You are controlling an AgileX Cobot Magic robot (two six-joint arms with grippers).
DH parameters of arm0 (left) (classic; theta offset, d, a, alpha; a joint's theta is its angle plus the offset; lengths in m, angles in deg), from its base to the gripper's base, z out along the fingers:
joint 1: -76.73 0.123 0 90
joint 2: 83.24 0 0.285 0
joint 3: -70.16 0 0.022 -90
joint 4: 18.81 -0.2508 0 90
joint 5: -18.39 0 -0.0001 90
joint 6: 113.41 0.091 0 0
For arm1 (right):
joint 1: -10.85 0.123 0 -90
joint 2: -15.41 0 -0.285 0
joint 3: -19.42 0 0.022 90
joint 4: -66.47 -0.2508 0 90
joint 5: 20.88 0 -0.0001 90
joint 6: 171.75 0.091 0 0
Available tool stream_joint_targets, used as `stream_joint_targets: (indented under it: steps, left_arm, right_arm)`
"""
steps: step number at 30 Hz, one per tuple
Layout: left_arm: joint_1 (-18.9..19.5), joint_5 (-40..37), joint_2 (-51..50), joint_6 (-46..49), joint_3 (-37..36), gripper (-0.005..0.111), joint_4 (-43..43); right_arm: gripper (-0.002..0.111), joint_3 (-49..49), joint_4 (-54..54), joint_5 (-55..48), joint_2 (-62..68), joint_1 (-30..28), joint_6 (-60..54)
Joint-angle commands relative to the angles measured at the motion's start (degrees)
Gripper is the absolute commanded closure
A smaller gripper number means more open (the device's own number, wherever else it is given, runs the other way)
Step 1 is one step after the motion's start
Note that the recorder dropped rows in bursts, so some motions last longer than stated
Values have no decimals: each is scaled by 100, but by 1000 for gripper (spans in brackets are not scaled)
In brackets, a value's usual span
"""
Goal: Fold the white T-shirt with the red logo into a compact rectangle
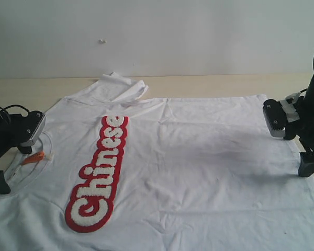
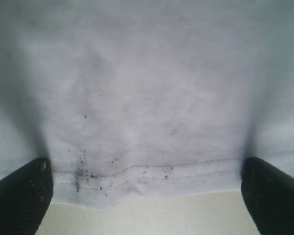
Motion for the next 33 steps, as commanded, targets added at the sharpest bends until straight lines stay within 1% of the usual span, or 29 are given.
stream_joint_targets:
  steps: [1,9,18,20,33]
  left_arm:
    - [28,270,-149,1,-53,2,-261]
    - [28,270,-149,1,-53,2,-261]
    - [28,270,-149,1,-53,2,-261]
    - [28,270,-149,1,-53,2,-261]
    - [28,270,-149,1,-53,2,-261]
  right_arm:
    - [3,-36,25,11,83,-15,48]
    - [3,-36,25,50,184,-76,63]
    - [3,-36,-29,441,184,-76,45]
    - [3,-36,-188,441,184,-76,45]
    - [3,-36,-188,441,184,-63,58]
